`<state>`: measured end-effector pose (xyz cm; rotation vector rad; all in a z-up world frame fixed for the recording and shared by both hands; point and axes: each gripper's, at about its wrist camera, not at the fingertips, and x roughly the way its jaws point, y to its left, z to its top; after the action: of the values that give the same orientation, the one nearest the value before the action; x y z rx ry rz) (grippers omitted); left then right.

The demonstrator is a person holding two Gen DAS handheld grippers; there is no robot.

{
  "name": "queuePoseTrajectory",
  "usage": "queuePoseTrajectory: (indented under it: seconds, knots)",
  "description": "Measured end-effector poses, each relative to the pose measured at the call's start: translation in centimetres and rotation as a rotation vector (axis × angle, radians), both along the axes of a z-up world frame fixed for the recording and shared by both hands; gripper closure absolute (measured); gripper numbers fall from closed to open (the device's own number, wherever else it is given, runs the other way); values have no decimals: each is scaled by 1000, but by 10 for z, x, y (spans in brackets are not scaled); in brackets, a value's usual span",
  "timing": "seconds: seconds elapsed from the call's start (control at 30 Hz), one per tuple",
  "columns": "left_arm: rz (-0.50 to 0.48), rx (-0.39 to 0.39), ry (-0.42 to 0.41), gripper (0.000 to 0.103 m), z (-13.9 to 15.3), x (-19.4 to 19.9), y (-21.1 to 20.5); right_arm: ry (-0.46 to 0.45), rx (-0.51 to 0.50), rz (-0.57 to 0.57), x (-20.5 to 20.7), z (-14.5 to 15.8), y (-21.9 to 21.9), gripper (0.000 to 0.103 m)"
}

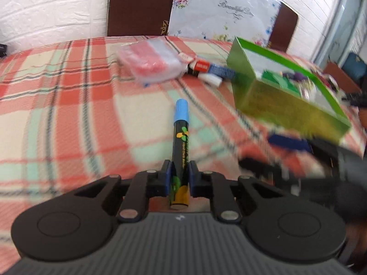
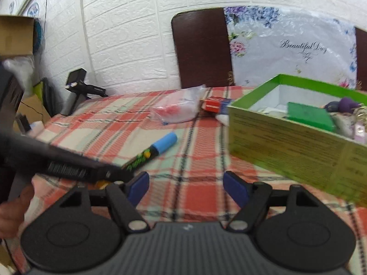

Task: Organize objects
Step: 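Grasp the black marker with blue cap using the left gripper, then carry the marker into the green box and open the left gripper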

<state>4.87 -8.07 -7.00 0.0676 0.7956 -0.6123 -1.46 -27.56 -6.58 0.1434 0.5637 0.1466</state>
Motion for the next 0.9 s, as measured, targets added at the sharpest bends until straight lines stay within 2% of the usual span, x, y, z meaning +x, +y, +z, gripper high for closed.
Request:
queuePoseTrajectory:
  seconds: [0.1,0.2,0.3,0.4,0.43,0.47,0.5,0.53,0.57,0.63,0.7,0.73,0.8,0.9]
  knots:
    - [-54,24,-37,86,-4,-26,28,27,61,43,8,1,9,31]
    - [-166,95,-105,86,-6,-48,44,29,32,110,17,3,29,38]
    - [-277,140,-128,86,-4,-54,54,9,21,201,26,10,49,38]
    - [-313,151,-146,83,-5,-51,60,44,31,294,39,11,65,44]
    - [-300,155,-157,82,-5,-49,63,73,24,315,42,8,70,48]
    - [-276,160,-165,77,-6,-45,66,112,11,324,45,3,73,57]
    - [-240,161,-171,68,-5,-41,71,129,-12,324,43,-1,76,59]
    - [-206,154,-157,64,-5,-35,77,114,-19,332,37,-1,75,59]
    - [-178,133,-132,54,-5,-29,84,125,-8,341,33,-1,74,60]
    - [-80,104,-114,54,-4,-24,96,129,18,359,20,1,69,60]
    - [19,90,-79,51,-2,-18,107,137,-1,403,8,1,71,59]
    - [75,47,-34,51,0,-13,116,143,-24,428,1,0,74,59]
    - [159,-93,84,51,2,-8,136,118,-90,450,-12,-1,80,58]
    - [212,-277,243,51,1,-5,148,73,-164,481,-21,-2,90,57]
